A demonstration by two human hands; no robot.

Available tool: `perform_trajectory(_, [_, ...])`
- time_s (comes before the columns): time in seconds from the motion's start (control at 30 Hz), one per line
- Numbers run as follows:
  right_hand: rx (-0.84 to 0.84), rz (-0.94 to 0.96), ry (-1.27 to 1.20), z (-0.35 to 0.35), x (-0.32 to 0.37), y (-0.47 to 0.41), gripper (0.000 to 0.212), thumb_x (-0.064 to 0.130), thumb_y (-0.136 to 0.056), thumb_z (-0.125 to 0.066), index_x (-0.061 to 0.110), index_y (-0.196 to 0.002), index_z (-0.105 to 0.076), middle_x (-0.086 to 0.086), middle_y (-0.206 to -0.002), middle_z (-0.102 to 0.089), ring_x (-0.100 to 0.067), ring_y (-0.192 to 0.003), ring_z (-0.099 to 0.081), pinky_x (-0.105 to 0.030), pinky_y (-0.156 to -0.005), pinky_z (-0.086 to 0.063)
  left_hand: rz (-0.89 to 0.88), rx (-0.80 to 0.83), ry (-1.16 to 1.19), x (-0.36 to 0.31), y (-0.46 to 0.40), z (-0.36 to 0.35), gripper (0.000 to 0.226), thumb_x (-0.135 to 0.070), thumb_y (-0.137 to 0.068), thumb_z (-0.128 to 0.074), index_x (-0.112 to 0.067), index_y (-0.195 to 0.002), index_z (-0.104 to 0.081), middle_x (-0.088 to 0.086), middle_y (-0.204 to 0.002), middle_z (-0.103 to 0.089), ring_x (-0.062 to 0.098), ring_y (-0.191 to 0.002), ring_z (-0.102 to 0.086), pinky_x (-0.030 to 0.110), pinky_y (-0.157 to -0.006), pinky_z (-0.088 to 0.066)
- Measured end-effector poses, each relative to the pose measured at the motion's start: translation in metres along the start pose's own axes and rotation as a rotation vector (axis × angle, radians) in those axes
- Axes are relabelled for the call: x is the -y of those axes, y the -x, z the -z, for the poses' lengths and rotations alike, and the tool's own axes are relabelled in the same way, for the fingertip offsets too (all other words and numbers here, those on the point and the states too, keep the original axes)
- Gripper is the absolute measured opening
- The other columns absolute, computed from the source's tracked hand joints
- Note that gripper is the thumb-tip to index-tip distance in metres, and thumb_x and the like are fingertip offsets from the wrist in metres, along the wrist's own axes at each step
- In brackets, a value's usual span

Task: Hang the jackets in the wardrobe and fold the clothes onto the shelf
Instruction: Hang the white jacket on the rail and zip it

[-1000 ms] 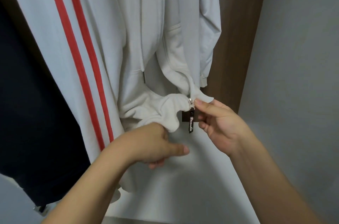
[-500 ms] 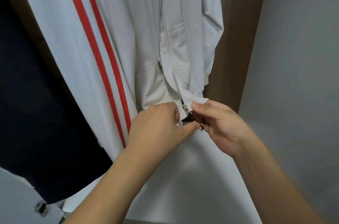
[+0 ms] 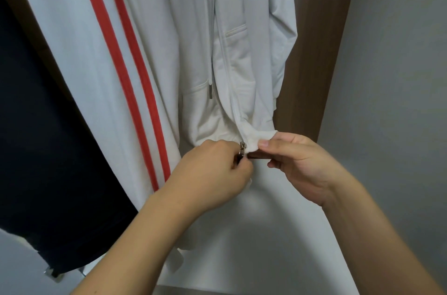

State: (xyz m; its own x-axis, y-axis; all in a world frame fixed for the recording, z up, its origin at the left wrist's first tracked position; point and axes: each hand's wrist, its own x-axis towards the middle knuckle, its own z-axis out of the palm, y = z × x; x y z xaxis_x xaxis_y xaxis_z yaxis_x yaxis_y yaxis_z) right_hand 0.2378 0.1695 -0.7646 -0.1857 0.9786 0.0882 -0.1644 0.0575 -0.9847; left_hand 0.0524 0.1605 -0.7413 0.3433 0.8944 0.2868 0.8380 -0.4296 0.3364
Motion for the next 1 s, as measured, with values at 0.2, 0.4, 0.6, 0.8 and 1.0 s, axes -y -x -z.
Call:
perform_trajectory(0.2, [-0.019,0.013,0.102,0.000,-0.002,0.000,0.042,0.028,-0.073,-0.076,-0.005,-0.098,-0.070,-0.022,-0.104,-0.071,-0.017,-0.085,-0.063,-0.029,-0.077,-0.037,-0.038,0.171,0.023,0.011,0.000,0.016,0.031,-0.039,-0.096,-0.037,-0.022,-0.078,-0.055,-0.003,-0.078,-0.064,0.018,-0.070,-0.062,0.041,-0.073,-0.053])
perform_trajectory(0.4, [-0.072,0.048,0.089,-0.010,-0.012,-0.005,0.011,0.015,-0.093,-0.063,0.012,-0.089,-0.072,-0.004,-0.090,-0.075,-0.010,-0.073,-0.059,-0.027,-0.072,-0.039,-0.049,0.018,-0.028,0.016,-0.002,0.014,0.034,-0.042,-0.101,-0.035,-0.023,-0.079,-0.051,-0.004,-0.072,-0.058,0.022,-0.074,-0.058,0.040,-0.070,-0.048])
perform_trajectory(0.6, [0.043,0.030,0.156,-0.016,-0.017,-0.002,0.021,0.023,-0.077,-0.070,0.017,-0.097,-0.073,0.005,-0.085,-0.071,-0.004,-0.075,-0.060,-0.022,-0.072,-0.039,-0.008,0.043,0.049,0.019,-0.001,0.013,0.035,-0.043,-0.098,-0.033,-0.022,-0.074,-0.047,-0.006,-0.069,-0.057,0.023,-0.076,-0.057,0.042,-0.074,-0.049])
perform_trajectory(0.8, [-0.016,0.087,0.158,-0.010,-0.021,-0.005,0.017,0.006,-0.084,-0.072,0.017,-0.096,-0.075,0.005,-0.083,-0.072,0.001,-0.077,-0.065,-0.006,-0.063,-0.044,-0.050,-0.130,0.025,0.029,-0.005,0.015,0.035,-0.046,-0.097,-0.039,-0.023,-0.077,-0.055,-0.005,-0.064,-0.058,0.019,-0.067,-0.058,0.039,-0.064,-0.048])
perform_trajectory(1.0, [0.019,0.076,0.184,-0.015,-0.025,-0.006,0.027,0.027,-0.073,-0.077,0.015,-0.098,-0.072,-0.010,-0.088,-0.061,-0.017,-0.085,-0.056,-0.026,-0.090,-0.050,-0.061,-0.019,0.149,0.034,-0.008,0.012,0.037,-0.042,-0.098,-0.051,-0.025,-0.068,-0.063,-0.015,-0.062,-0.067,0.001,-0.051,-0.059,0.035,-0.061,-0.052])
